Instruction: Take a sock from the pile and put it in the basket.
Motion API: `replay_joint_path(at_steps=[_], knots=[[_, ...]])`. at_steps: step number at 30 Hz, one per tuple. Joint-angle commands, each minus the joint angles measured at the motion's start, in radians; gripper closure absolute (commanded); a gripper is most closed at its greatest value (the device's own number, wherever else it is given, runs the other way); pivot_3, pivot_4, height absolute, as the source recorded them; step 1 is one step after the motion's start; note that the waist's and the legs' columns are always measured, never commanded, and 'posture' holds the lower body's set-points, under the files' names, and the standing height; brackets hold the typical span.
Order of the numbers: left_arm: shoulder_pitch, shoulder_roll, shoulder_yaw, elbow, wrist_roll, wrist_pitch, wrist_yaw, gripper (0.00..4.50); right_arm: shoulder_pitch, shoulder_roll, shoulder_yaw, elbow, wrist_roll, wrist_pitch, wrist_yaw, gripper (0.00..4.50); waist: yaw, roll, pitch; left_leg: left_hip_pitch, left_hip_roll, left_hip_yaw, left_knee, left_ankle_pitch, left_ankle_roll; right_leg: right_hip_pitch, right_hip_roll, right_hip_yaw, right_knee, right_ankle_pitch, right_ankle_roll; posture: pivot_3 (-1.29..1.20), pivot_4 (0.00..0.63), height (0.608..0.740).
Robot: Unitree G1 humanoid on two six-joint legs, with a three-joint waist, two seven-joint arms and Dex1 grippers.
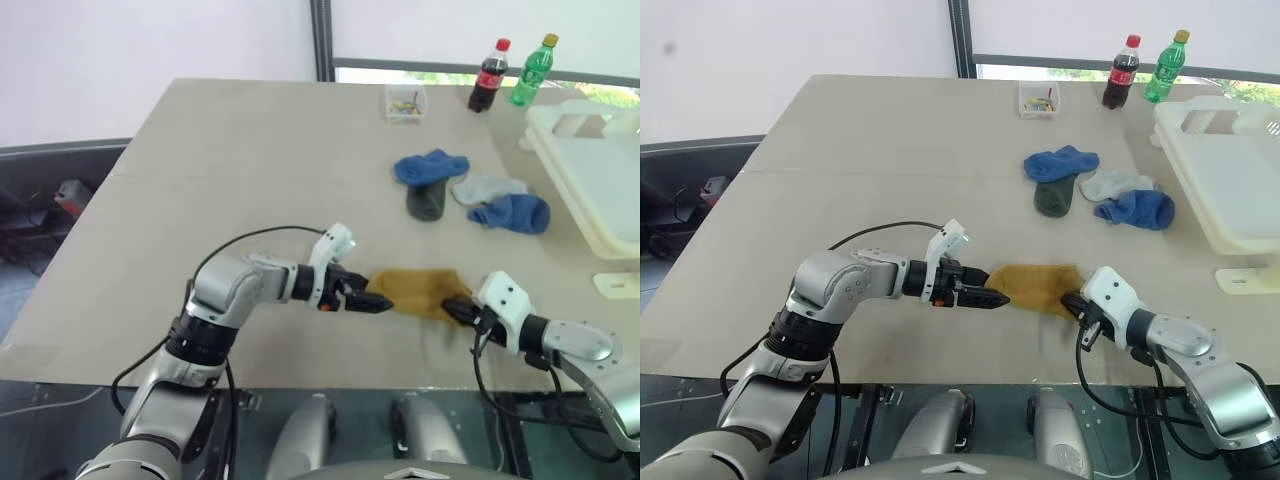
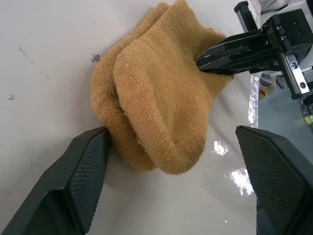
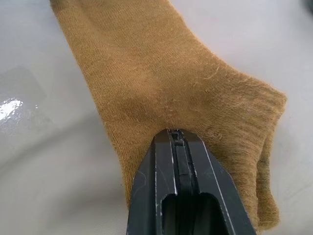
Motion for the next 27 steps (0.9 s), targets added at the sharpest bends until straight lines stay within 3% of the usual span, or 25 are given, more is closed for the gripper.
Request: replay_joint_path(at_steps=[1, 12, 27], knots=[[0.006, -0.053, 0.016, 0.003, -0.059, 0.014, -0.026, 0.16, 0.006, 0.007, 0.014, 0.032, -0.02, 0.01, -0.004, 4.47, 0.0, 0.0, 0.0, 0.0, 0.0, 0.0, 0.0, 0.0, 0.0, 0.0, 0.0, 0.0, 0.0, 0.0, 0.0, 0.0, 0.15, 0.74], [-0.063, -0.183, 0.047, 0.093, -0.129, -0.036, -0.097, 0.16, 0.002, 0.015, -0.021, -0.017, 0.002, 0.029, -0.009, 4.47, 0.0, 0.0, 0.0, -0.001, 0.0, 0.0, 0.002, 0.0, 0.0, 0.0, 0.0, 0.0, 0.0, 0.0, 0.0, 0.0, 0.15, 0.74], [-0.15, -0.333, -0.03, 0.282, -0.088, -0.139, -0.212, 0.16, 0.041, 0.024, -0.075, -0.118, 0.036, 0.095, -0.05, 4.47, 0.004, 0.0, 0.001, -0.003, -0.001, -0.001, 0.002, 0.0, 0.0, 0.0, 0.0, -0.001, 0.0, 0.0, 0.0, 0.0, 0.15, 0.74]])
